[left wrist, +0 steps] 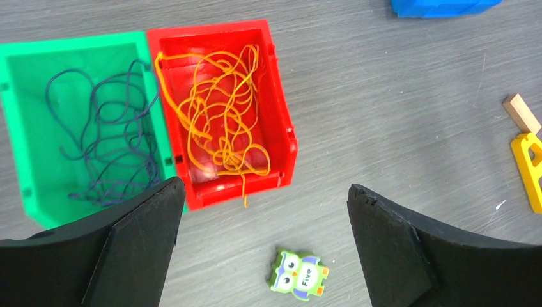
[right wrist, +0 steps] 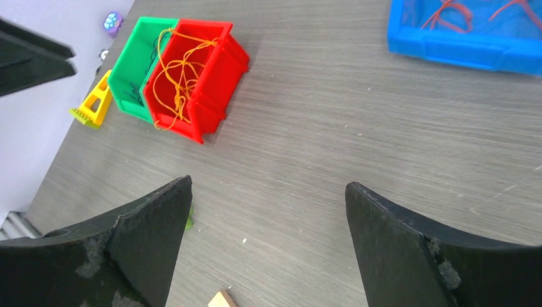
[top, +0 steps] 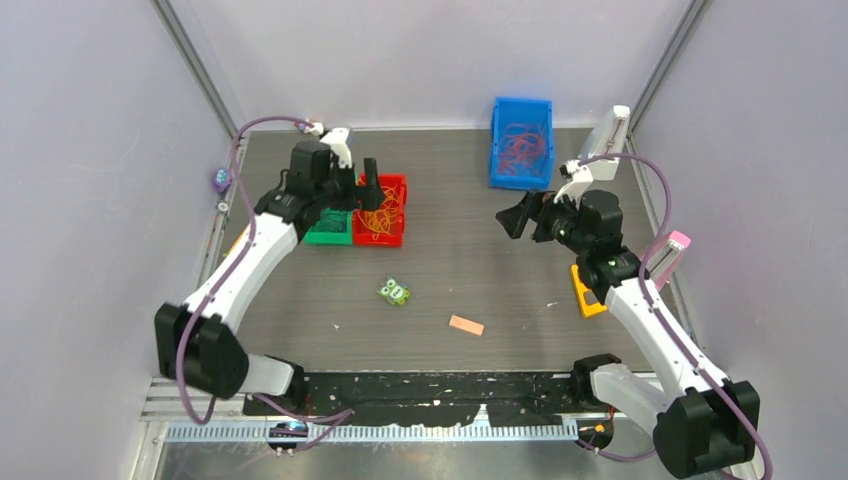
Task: Untangle the cables
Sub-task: Place the cable in the bin.
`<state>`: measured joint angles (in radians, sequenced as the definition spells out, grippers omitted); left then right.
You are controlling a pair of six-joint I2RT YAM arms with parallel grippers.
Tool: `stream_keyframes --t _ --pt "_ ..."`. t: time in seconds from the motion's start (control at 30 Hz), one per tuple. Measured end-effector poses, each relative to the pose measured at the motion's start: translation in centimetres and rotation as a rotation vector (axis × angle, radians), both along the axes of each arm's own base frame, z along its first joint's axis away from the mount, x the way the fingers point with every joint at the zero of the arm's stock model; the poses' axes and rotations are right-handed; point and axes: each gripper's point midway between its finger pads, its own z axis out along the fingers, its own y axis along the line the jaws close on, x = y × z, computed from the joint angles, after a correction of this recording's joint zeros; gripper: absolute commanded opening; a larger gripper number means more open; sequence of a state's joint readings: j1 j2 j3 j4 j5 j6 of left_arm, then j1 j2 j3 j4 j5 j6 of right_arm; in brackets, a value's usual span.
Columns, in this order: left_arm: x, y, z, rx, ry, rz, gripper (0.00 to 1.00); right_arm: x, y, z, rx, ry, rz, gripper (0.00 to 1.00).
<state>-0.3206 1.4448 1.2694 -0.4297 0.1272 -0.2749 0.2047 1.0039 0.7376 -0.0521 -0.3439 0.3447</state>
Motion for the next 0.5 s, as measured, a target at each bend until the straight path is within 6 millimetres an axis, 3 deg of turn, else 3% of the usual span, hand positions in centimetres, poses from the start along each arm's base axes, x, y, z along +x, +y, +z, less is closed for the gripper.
stream_keyframes --t 0.2,0.33,0.4,0.5 --pt "-5.0 3.6 0.0 0.038 -0.133 0.068 1.00 -0.7 -1.7 0.3 -0.026 -0.142 -0.072 1.00" --pt "-7.7 6.1 -1.7 0.074 -0.201 0.133 1.00 -1.4 -3.3 -2.6 -0.037 -0.239 -0.152 1.00" --pt "-8.5 7.2 -2.7 0.089 -0.247 0.170 0.99 -1.9 -4.6 -4.9 -0.078 -0.270 -0.202 1.00" --pt "-9.2 9.6 -5.2 0.149 -0.330 0.245 1.00 -2.1 -6.4 -6.8 -0.171 -0.306 -0.265 1.00"
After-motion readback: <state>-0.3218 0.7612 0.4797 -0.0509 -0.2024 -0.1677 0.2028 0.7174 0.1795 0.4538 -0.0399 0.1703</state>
